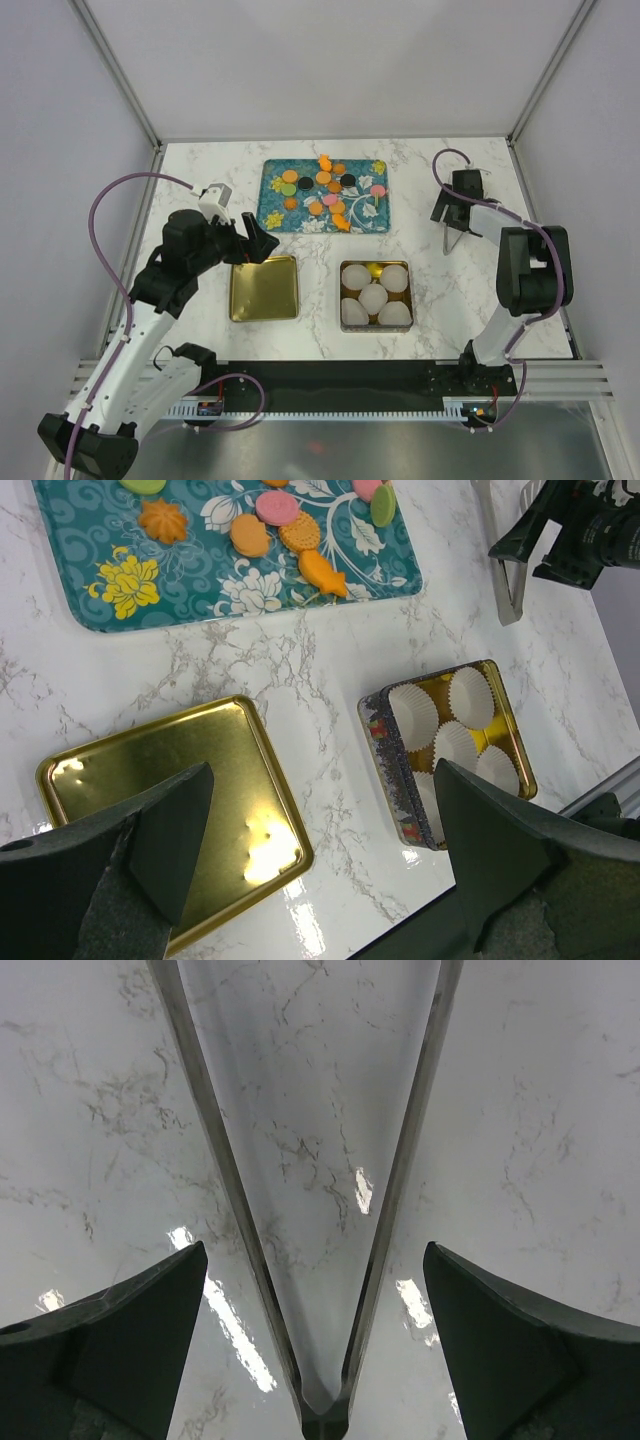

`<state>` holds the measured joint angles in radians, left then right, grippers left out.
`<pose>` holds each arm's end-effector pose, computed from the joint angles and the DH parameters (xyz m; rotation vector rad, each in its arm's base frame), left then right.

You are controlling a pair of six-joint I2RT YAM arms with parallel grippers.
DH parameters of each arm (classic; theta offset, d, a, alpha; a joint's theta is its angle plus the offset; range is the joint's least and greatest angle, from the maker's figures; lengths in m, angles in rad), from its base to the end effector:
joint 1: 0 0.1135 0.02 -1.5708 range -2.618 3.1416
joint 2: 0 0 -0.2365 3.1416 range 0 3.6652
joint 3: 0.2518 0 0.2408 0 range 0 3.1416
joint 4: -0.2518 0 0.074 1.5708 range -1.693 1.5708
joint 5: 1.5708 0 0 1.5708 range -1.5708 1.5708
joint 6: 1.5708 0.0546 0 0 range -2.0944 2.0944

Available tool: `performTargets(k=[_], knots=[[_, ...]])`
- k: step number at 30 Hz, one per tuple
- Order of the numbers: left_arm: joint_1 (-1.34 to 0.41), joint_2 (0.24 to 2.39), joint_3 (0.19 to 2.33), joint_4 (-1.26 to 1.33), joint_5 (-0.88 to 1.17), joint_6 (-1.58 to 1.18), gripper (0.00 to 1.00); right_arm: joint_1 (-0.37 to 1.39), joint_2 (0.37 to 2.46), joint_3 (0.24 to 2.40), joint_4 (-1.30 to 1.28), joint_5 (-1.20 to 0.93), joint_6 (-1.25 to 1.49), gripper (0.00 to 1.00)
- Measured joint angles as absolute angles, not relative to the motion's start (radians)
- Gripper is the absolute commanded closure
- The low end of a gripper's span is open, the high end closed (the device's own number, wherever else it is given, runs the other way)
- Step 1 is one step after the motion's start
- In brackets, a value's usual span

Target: Pack the cookies

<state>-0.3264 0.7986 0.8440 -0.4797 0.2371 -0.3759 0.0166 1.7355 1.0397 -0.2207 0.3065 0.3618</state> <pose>0.1858 -0.0764 0.3000 0.1053 2.0565 -0.6806 0.3532 -0.0106 0.1433 0.5444 2.3788 -0.2142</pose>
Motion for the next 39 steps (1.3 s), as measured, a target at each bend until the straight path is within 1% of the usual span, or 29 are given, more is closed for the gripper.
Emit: performTargets(k=[4, 5, 10, 11, 14, 19, 20, 23, 27, 31, 35, 39], knots=[[-0.326, 0.799, 0.844, -0.480, 0.237, -0.376, 0.00, -0.017, 1.794, 1.054, -0.191, 0.274, 0.361, 0.07], [-0.326, 0.799, 0.844, -0.480, 0.237, -0.376, 0.00, -0.024, 1.800, 1.054, -0.186, 0.265, 0.361, 0.10], [-0.326, 0.800, 0.844, -0.480, 0.237, -0.376, 0.00, -0.044, 1.831, 1.058, -0.147, 0.234, 0.359, 0.14], [-0.326, 0.801, 0.844, -0.480, 0.237, -0.376, 0.00, -0.043, 1.836, 1.063, -0.140, 0.231, 0.359, 0.17], [-0.326, 0.803, 0.844, -0.480, 0.237, -0.376, 0.00, -0.043, 1.858, 1.085, -0.123, 0.226, 0.359, 0.19], [-0.326, 0.809, 0.844, -0.480, 0.237, -0.376, 0.00, -0.043, 1.891, 1.130, -0.131, 0.225, 0.359, 0.29], [-0.326, 0.809, 0.844, -0.480, 0.237, -0.376, 0.00, -0.043, 1.897, 1.140, -0.135, 0.225, 0.358, 0.34], [-0.326, 0.810, 0.844, -0.480, 0.236, -0.376, 0.00, -0.038, 1.908, 1.160, -0.150, 0.222, 0.358, 0.43], [-0.326, 0.810, 0.844, -0.480, 0.233, -0.376, 0.00, -0.011, 1.909, 1.173, -0.183, 0.234, 0.358, 0.44], [-0.326, 0.810, 0.844, -0.480, 0.219, -0.376, 0.00, 0.054, 1.885, 1.179, -0.234, 0.243, 0.353, 0.44], [-0.326, 0.810, 0.844, -0.481, 0.211, -0.376, 0.00, 0.106, 1.807, 1.179, -0.282, 0.236, 0.351, 0.44], [-0.326, 0.810, 0.844, -0.481, 0.210, -0.376, 0.00, 0.116, 1.705, 1.179, -0.309, 0.226, 0.351, 0.44]])
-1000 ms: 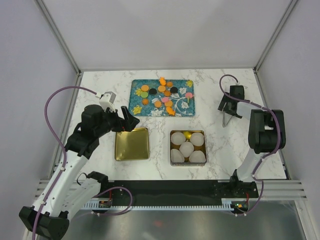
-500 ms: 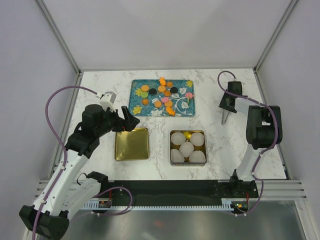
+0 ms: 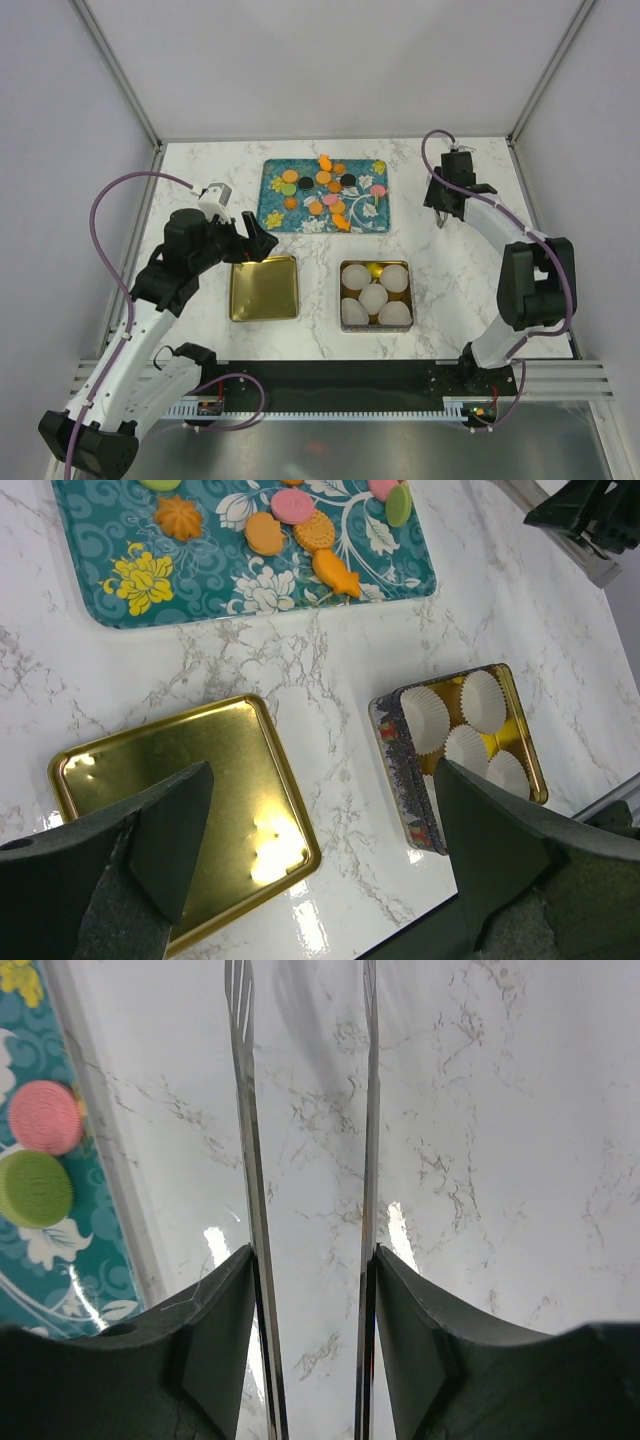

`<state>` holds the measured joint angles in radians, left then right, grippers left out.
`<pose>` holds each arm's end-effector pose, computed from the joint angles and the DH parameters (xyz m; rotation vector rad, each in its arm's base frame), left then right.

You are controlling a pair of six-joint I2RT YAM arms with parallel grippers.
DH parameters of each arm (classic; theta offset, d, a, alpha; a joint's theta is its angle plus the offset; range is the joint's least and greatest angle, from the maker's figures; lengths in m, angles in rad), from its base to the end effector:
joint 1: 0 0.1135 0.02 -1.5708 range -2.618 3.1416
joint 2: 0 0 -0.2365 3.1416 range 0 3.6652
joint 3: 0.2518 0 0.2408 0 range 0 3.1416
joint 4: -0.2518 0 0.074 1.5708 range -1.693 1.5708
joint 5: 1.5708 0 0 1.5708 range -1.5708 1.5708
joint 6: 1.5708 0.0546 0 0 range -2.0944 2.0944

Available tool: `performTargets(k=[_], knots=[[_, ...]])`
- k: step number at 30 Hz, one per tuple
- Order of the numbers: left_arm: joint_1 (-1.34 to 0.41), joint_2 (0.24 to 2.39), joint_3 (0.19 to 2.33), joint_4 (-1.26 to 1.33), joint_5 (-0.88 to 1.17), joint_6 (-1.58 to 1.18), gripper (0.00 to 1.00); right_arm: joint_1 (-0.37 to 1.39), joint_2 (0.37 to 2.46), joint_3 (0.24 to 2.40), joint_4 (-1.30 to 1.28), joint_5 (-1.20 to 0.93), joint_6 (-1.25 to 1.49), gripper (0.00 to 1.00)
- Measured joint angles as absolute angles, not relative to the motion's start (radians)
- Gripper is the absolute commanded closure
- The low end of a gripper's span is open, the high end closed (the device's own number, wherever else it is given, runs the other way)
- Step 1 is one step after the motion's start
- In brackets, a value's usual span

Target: Pack the cookies

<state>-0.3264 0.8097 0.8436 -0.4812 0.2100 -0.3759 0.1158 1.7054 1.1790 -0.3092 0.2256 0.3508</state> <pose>0.1884 -0.0758 0.2975 0.0859 2.0681 -0.6515 0.3678 0.0305 0.1882 0.3817 2.3486 -0.0504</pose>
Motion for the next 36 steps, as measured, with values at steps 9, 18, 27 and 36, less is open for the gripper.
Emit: performTargets(k=[9, 18, 27, 36], knots=[[-0.326, 0.810, 0.844, -0.482, 0.200, -0.376, 0.00, 0.191, 1.550, 1.179, -0.388, 0.202, 0.351, 0.47], [-0.326, 0.810, 0.844, -0.482, 0.193, -0.376, 0.00, 0.368, 1.476, 1.204, -0.485, 0.199, 0.341, 0.52], [-0.326, 0.810, 0.844, -0.483, 0.193, -0.376, 0.00, 0.487, 1.531, 1.275, -0.521, 0.218, 0.324, 0.56], [-0.326, 0.810, 0.844, -0.483, 0.193, -0.376, 0.00, 0.516, 1.626, 1.278, -0.543, 0.280, 0.315, 0.57]])
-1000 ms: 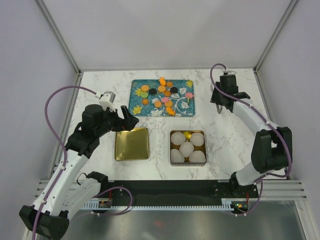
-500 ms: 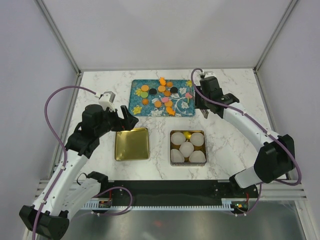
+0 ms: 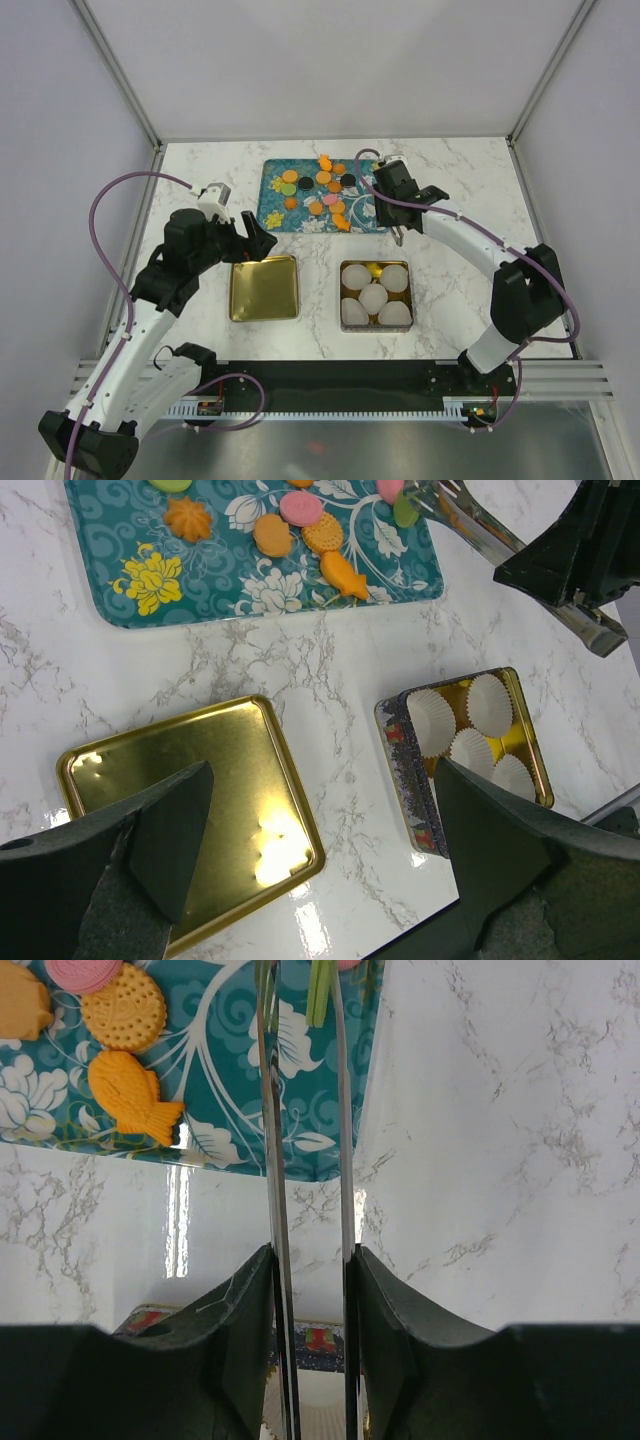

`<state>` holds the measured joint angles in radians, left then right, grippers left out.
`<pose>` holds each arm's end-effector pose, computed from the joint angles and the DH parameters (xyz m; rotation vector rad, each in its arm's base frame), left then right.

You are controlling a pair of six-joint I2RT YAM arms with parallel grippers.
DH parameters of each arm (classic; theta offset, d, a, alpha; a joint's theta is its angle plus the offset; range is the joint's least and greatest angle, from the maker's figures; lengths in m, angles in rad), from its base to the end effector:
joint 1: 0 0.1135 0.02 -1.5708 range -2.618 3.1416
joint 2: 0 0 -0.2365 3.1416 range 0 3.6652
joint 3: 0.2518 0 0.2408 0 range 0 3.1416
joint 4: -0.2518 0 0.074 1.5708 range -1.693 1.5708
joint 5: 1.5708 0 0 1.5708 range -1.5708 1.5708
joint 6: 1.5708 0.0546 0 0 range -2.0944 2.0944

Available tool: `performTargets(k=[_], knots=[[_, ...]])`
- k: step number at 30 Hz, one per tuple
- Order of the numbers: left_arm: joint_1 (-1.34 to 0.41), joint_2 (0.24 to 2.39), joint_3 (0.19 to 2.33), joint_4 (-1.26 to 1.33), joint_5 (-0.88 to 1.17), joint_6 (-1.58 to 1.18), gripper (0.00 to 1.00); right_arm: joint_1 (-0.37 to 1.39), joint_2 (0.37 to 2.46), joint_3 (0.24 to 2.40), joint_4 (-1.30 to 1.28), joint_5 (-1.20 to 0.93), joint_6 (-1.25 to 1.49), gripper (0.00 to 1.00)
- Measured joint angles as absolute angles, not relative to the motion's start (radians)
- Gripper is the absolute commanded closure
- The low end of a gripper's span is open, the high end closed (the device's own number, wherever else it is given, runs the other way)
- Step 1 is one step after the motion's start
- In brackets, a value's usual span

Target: Pack the cookies

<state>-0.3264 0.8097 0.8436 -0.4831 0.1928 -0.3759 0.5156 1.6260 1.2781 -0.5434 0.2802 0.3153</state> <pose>0.1888 -0.0750 0.2972 0.0743 2.0689 -0.6341 0.3139 0.1605 0.2282 -0.1215 2.4124 0.0329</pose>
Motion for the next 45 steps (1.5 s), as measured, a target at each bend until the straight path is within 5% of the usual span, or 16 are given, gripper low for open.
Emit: performTargets(k=[11, 15, 18, 25, 45], knots=[[-0.326, 0.810, 0.844, -0.484, 0.193, -0.376, 0.00, 0.524, 1.688, 1.296, -0.547, 0.323, 0.309, 0.63], [-0.326, 0.810, 0.844, -0.484, 0.193, -0.376, 0.00, 0.525, 1.689, 1.297, -0.546, 0.323, 0.303, 0.85], [-0.326, 0.810, 0.844, -0.484, 0.193, -0.376, 0.00, 0.526, 1.689, 1.297, -0.546, 0.323, 0.305, 0.91], [-0.326, 0.811, 0.844, -0.484, 0.193, -0.376, 0.00, 0.526, 1.644, 1.297, -0.575, 0.286, 0.303, 0.95], [-0.326, 0.838, 0.844, -0.484, 0.196, -0.376, 0.00, 0.534, 1.061, 0.998, -0.758, -0.186, 0.318, 0.99]])
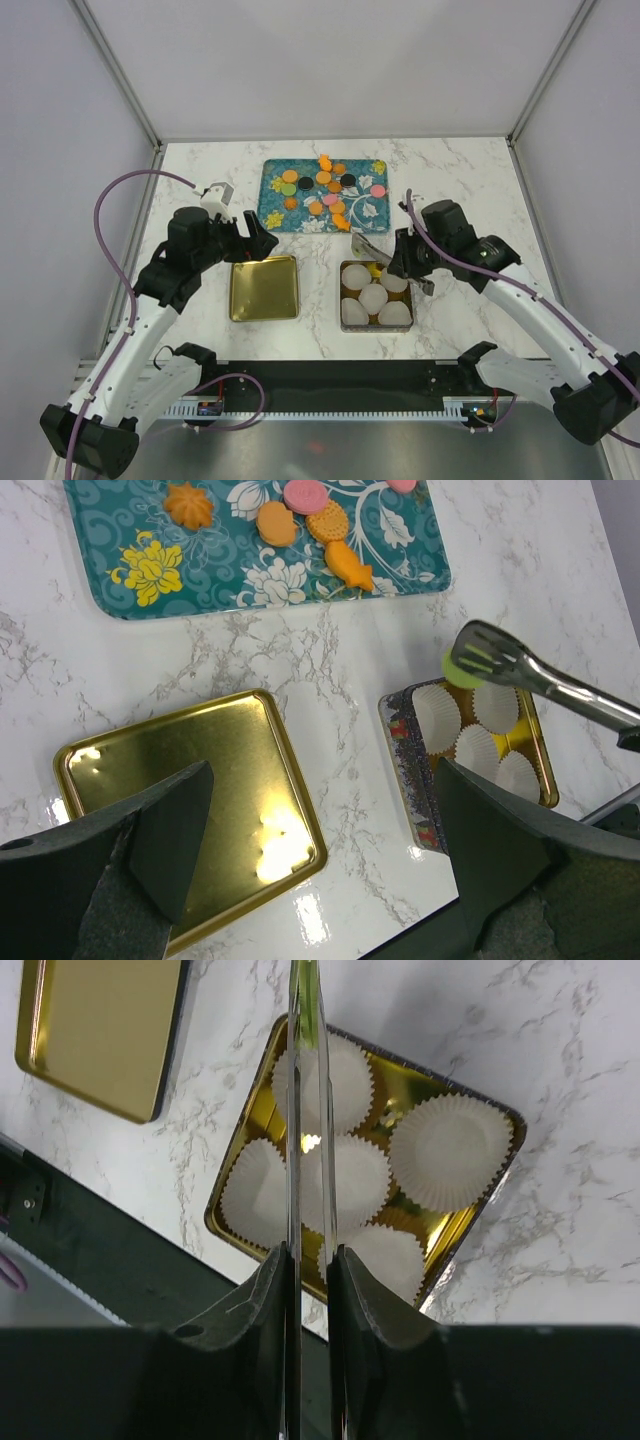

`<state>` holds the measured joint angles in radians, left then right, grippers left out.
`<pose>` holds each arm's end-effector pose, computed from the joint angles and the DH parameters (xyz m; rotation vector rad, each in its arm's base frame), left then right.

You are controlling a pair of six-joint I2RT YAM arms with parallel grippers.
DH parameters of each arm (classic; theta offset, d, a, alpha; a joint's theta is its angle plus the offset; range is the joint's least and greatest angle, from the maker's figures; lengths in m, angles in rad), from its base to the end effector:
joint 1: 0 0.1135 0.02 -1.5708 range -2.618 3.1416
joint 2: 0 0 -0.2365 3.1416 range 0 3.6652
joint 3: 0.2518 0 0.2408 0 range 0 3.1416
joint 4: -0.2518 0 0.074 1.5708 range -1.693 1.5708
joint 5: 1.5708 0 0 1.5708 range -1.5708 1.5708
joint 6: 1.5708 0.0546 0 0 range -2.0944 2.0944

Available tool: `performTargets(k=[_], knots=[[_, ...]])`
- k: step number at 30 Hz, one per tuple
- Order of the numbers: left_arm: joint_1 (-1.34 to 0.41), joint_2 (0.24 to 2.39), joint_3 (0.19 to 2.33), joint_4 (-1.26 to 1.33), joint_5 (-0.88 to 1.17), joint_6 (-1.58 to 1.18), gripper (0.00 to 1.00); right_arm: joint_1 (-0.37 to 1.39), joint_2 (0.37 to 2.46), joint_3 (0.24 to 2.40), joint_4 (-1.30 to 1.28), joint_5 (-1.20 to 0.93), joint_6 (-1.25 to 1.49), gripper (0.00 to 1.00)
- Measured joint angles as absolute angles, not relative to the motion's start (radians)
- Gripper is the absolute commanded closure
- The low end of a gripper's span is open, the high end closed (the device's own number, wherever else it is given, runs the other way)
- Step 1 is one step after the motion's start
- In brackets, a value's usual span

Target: Pack the cookies

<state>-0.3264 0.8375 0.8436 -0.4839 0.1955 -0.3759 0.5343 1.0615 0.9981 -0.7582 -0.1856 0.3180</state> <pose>0.1934 -0.0767 0.2920 0.0731 2.0982 -0.6315 0.1912 0.1249 0.2716 -0.3557 2.4404 0.6094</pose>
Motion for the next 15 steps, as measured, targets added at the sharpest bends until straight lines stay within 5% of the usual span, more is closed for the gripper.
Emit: performTargets(k=[15], knots=[[-0.326, 0.838, 0.844, -0.484, 0.195, -0.376, 0.00, 0.540, 1.011, 0.877, -0.820, -0.313, 0.305, 0.97]])
